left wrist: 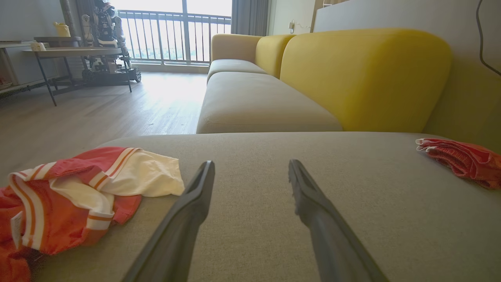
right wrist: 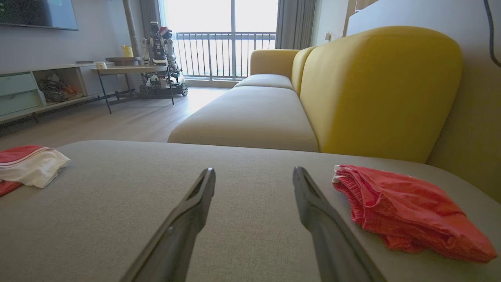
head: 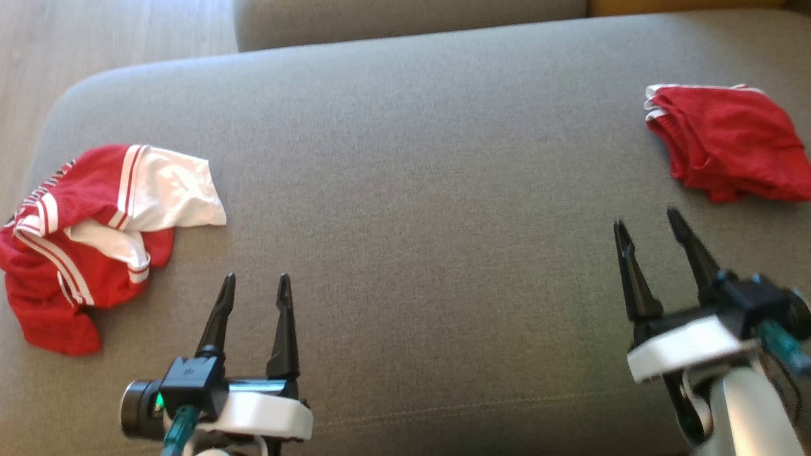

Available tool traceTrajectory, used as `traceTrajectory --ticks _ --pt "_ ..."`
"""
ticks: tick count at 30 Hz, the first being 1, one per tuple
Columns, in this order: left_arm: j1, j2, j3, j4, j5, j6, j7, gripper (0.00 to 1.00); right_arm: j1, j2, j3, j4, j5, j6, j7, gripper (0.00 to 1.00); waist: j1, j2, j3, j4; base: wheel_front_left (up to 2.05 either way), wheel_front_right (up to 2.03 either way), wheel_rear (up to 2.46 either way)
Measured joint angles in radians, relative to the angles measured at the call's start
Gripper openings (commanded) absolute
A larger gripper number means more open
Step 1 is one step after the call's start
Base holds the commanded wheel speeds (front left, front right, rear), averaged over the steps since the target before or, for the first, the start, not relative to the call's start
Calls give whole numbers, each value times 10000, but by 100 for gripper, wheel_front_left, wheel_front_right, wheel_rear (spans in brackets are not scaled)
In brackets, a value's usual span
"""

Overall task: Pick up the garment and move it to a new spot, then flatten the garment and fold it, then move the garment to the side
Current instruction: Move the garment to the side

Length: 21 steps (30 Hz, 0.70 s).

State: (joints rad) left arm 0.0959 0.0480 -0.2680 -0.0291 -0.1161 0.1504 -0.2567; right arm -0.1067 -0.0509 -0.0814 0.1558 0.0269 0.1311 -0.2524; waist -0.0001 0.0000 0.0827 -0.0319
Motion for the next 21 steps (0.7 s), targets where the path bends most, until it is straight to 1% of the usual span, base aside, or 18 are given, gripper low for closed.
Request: traceTrajectory --ticks 4,6,9,21 --pt "189 4 221 -40 4 -25 0 100 642 4 23 -577 -23 0 0 100 0 0 -230 -83 0 0 0" --pt "243 2 232 -56 42 -107 0 100 823 4 151 -570 -23 0 0 100 0 0 -307 -116 0 0 0" --pt "285 2 259 -150 105 -109 0 100 1105 10 284 -477 6 0 0 100 0 0 -389 -158 0 0 0" --pt "575 4 284 -178 105 -105 0 100 1385 15 222 -316 192 0 0 100 0 0 -603 -200 0 0 0"
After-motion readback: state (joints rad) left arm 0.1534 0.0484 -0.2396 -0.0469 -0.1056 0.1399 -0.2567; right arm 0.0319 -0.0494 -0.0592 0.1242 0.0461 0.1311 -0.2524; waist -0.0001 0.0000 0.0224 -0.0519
